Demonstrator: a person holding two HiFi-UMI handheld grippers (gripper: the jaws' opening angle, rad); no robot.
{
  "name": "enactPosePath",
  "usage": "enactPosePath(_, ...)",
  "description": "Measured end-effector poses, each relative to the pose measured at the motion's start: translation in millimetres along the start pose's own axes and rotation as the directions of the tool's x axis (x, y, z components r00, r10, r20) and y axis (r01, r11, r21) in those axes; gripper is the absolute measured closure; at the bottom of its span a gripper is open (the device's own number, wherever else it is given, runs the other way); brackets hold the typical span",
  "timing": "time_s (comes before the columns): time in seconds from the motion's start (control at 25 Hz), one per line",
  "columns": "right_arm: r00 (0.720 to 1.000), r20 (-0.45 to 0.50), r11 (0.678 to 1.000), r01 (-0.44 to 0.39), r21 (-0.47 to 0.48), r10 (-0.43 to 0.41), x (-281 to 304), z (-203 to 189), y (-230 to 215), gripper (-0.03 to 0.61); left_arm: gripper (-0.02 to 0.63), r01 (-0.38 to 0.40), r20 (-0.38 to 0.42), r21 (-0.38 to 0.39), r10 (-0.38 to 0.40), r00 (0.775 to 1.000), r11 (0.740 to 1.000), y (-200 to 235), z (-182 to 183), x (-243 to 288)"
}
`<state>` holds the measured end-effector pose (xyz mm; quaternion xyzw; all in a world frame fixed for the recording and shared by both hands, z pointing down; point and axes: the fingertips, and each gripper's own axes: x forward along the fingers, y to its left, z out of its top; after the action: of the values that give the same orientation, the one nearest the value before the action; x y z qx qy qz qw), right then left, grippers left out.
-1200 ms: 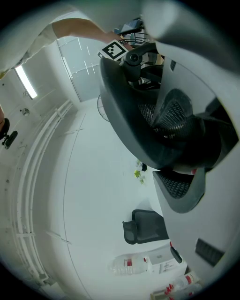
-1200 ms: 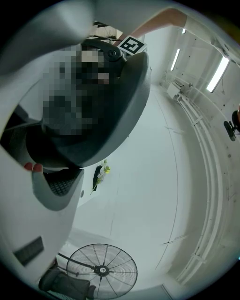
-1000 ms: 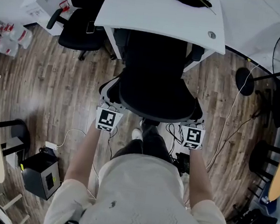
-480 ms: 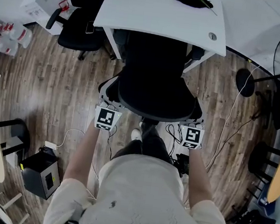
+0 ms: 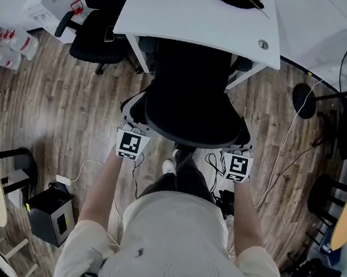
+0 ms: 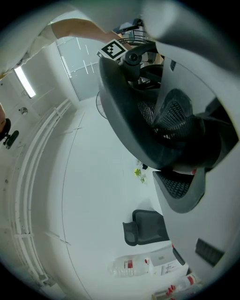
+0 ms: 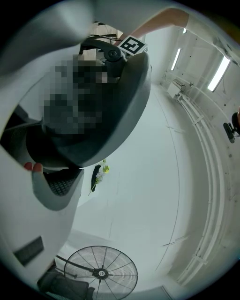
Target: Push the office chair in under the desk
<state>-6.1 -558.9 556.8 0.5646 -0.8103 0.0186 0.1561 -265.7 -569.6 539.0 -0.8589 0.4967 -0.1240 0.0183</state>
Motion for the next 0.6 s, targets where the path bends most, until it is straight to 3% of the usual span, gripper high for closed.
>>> enactPosePath(0.6,1.000,0.004,1.000,0.004,-0.008,-0.004,22.4,3.7,-6.0,0.347,0.310,-0.004,0.003,0.000,0.004,1.000,1.000,13.4,0.0,19.4)
